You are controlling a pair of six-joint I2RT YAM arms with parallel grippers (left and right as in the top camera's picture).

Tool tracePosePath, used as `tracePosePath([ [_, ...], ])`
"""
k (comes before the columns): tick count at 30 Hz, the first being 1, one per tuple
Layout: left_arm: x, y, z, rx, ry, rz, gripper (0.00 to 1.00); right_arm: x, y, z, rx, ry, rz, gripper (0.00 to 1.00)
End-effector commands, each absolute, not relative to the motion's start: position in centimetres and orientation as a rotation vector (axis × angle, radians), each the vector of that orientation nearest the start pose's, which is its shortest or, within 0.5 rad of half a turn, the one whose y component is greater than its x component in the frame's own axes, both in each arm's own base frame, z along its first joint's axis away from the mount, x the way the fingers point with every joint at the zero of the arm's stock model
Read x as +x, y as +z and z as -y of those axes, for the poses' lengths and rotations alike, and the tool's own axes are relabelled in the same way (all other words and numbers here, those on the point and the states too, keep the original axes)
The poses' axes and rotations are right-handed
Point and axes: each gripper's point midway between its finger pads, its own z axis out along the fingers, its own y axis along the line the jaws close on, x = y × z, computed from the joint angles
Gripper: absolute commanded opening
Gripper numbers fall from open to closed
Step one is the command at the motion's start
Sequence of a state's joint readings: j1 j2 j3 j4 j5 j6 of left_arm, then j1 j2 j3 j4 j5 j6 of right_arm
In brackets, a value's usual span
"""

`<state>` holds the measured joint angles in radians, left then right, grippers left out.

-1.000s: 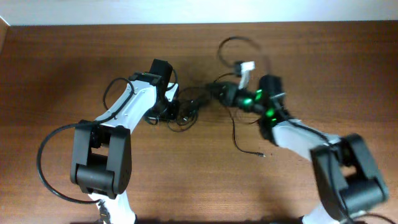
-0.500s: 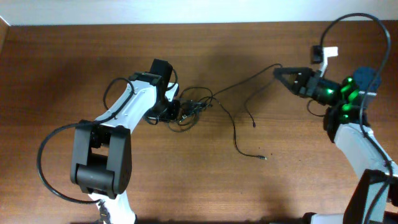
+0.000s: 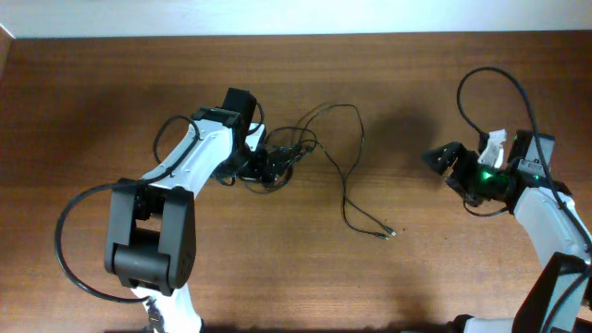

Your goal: Untangle cables

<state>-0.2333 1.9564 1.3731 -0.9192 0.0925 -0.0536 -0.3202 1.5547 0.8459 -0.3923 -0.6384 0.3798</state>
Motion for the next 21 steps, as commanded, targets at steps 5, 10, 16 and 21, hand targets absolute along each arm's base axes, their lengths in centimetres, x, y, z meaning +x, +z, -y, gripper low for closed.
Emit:
tracePosePath([
  [5,36.9,2.6,10.1,0.267,-0.157,-3.043,0.99,35.0,5.9,5.0,0.750,0.509,-2.517,0.99],
  [10,37.8,2.7,10.3,0.267,-0.164,-3.001,0.99,35.0,5.9,5.0,0.750,0.509,-2.517,0.98],
  [16,37.8,2.7,10.3,0.266,-0.164,-3.001,0.99,35.0,5.9,5.0,0.750,0.509,-2.517,0.99],
  [21,37.8,2.8,11.1,0.272,-0.233,-2.996,0.48,35.0,5.9,5.0,0.750,0.509,-2.517,0.98],
])
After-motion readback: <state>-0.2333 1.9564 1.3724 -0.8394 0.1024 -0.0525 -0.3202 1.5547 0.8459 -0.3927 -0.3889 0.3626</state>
